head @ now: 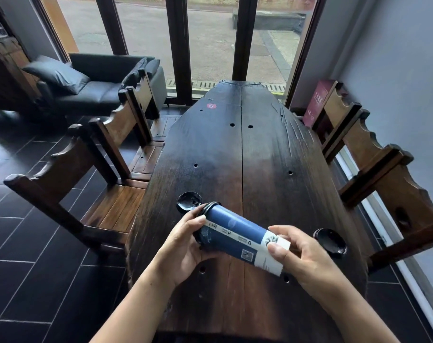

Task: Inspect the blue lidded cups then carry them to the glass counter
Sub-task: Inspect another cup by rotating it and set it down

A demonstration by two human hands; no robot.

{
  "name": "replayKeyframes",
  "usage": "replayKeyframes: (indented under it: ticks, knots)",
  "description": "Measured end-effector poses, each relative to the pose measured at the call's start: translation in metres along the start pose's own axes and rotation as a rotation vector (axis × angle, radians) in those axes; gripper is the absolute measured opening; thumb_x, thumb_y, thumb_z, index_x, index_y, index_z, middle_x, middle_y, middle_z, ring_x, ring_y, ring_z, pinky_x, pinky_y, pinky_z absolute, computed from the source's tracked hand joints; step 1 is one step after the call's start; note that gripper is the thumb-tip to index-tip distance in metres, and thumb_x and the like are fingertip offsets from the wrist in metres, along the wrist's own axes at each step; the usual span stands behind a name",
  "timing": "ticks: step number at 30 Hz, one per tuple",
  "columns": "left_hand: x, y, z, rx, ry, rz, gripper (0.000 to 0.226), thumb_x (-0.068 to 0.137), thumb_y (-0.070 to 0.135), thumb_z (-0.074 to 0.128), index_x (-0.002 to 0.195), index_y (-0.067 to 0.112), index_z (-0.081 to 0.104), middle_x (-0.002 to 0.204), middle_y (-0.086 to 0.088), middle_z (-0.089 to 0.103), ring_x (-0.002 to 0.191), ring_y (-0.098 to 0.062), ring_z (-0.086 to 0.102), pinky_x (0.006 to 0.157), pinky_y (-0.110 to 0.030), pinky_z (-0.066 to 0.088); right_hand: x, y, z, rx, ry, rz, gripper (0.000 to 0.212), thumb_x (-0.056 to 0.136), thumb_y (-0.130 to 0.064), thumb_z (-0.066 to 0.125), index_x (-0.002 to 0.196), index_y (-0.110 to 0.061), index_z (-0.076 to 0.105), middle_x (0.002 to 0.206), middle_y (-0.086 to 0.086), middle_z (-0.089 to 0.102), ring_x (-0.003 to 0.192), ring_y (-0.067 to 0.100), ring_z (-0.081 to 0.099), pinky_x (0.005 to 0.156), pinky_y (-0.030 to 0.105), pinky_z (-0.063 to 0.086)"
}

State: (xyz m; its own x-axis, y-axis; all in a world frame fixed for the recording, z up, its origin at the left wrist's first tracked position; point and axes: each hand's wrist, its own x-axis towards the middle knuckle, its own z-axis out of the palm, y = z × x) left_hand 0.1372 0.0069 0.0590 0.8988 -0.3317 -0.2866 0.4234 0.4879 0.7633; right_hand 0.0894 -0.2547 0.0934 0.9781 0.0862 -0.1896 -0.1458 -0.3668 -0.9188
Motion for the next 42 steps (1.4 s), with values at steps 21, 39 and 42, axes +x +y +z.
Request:
replayKeyframes:
  ticks: [21, 39, 42]
  knots:
    - [-0.004, -0.034, 0.036, 0.333, 0.002, -0.019, 0.057, 0.080, 0.017, 0.084, 0.131, 0.013, 0.059, 0.125, -0.019, 0.070, 0.117, -0.046, 0.067, 0.104, -0.068, 0.047, -0.014, 0.035, 0.029, 0.358, -0.138, 0.107, 0.060, 0.072, -0.040, 0.083, 0.123, -0.013, 0.066, 0.115, 0.010, 0.077, 0.113, 0.025, 0.072, 0.095, 0.035, 0.055]
    - [0.126, -0.074, -0.037, 0.930, -0.127, -0.089, 0.070, 0.081, 0.034, 0.085, 0.139, 0.049, 0.050, 0.103, 0.009, 0.069, 0.096, -0.017, 0.072, 0.089, -0.041, 0.061, 0.118, 0.110, 0.025, 0.127, -0.109, 0.178, 0.043, 0.081, -0.008, 0.078, 0.114, -0.032, 0.067, 0.106, 0.004, 0.078, 0.104, 0.016, 0.074, 0.092, 0.032, 0.057]
    - [0.159, -0.086, -0.051, 1.047, -0.105, -0.052, 0.064, 0.083, 0.023, 0.084, 0.134, 0.044, 0.051, 0.105, 0.007, 0.070, 0.086, -0.011, 0.074, 0.082, -0.034, 0.061, 0.152, 0.132, 0.027, -0.029, -0.089, 0.165, 0.043, 0.081, -0.007, 0.080, 0.112, -0.034, 0.064, 0.104, -0.004, 0.078, 0.100, 0.005, 0.073, 0.091, 0.028, 0.057]
